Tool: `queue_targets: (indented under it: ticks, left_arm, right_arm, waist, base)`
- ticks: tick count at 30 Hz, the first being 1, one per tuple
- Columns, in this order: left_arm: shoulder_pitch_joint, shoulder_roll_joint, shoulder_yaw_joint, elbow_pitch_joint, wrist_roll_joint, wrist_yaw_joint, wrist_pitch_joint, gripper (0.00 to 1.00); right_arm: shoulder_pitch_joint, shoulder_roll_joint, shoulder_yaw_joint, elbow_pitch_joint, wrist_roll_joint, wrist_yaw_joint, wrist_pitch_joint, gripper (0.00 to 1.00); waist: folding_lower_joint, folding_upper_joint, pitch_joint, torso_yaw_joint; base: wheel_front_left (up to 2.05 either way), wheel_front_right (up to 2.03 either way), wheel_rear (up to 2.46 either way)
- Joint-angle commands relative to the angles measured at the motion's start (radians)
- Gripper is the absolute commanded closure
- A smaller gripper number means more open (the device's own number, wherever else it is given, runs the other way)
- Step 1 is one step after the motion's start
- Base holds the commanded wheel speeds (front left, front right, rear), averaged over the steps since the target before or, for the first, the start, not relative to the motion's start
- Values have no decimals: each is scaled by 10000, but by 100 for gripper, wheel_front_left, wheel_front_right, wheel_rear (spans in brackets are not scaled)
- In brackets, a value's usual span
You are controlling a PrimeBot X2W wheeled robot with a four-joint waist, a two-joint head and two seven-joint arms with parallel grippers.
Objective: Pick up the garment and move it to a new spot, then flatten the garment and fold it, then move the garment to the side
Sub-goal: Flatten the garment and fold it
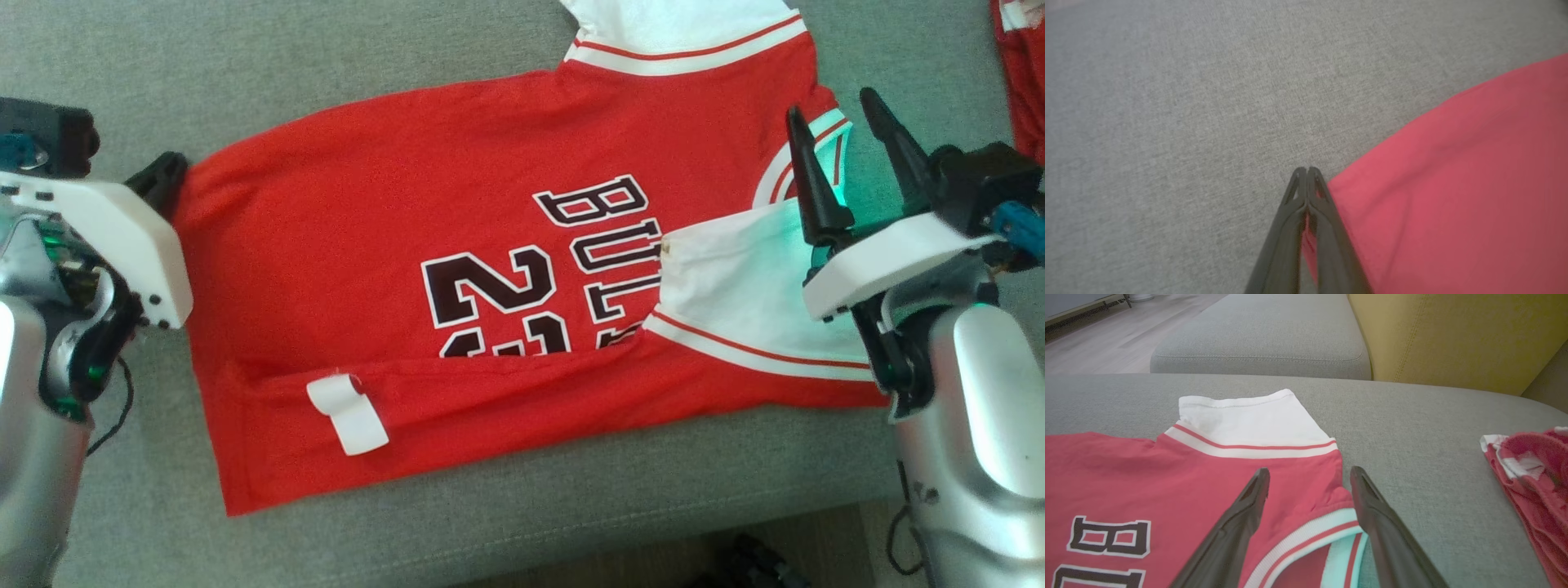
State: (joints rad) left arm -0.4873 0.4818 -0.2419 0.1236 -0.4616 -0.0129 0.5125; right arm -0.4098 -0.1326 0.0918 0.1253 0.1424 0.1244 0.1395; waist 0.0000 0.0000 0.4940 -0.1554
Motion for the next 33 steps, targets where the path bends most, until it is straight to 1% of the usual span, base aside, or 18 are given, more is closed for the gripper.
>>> queue_targets:
  ticks: [1, 12, 15, 18, 21, 22, 24, 28, 33]
  left_arm:
    - [-67, 375, 550, -402, 18, 110, -191, 100]
    - [74, 252, 881, -1537, -29, 402, -1066, 100]
    - [234, 159, 919, -1929, -30, 509, -1290, 100]
    - [404, 11, 938, -2206, -54, 622, -1524, 100]
    - [470, -245, 892, -2258, -100, 707, -1814, 100]
    - [470, -245, 892, -2258, -100, 707, -1814, 100]
    - [425, -429, 802, -2130, -129, 711, -1976, 100]
    - [109, -780, 406, -1760, -117, 526, -2218, 100]
    - [-502, -1232, -120, -1123, -68, 216, -2513, 100]
  right_arm:
    - [-254, -75, 167, -387, 62, 63, -55, 0]
    - [-460, -30, 77, -314, 57, 63, -26, 0]
    - [-747, -39, 117, -207, 46, 63, 84, 0]
    - [-1389, -107, 211, 112, 33, 63, 386, 0]
    - [-2388, -247, 216, 727, -36, 63, 857, 0]
    - [-2388, -247, 216, 727, -36, 63, 857, 0]
    - [-3170, -355, 208, 1324, -67, 63, 1227, 0]
    - [-4645, -697, 237, 2718, -137, 63, 1938, 0]
    - [-5866, -1171, 270, 4495, 23, 63, 2761, 0]
  waist:
    - [0, 0, 5, 14]
    - [0, 0, -24, 127]
    - [0, 0, -22, 169]
    - [0, 0, 26, 268]
    - [0, 0, 137, 498]
    - [0, 0, 137, 498]
    - [0, 0, 251, 698]
    - [0, 0, 458, 1239]
    - [0, 0, 619, 1988]
  base:
    - [0, 0, 0]
    - [0, 0, 0]
    - [0, 0, 0]
    - [0, 0, 0]
    - [0, 0, 0]
    - [0, 0, 0]
    - [0, 0, 0]
    - [0, 0, 0]
    - [0, 0, 0]
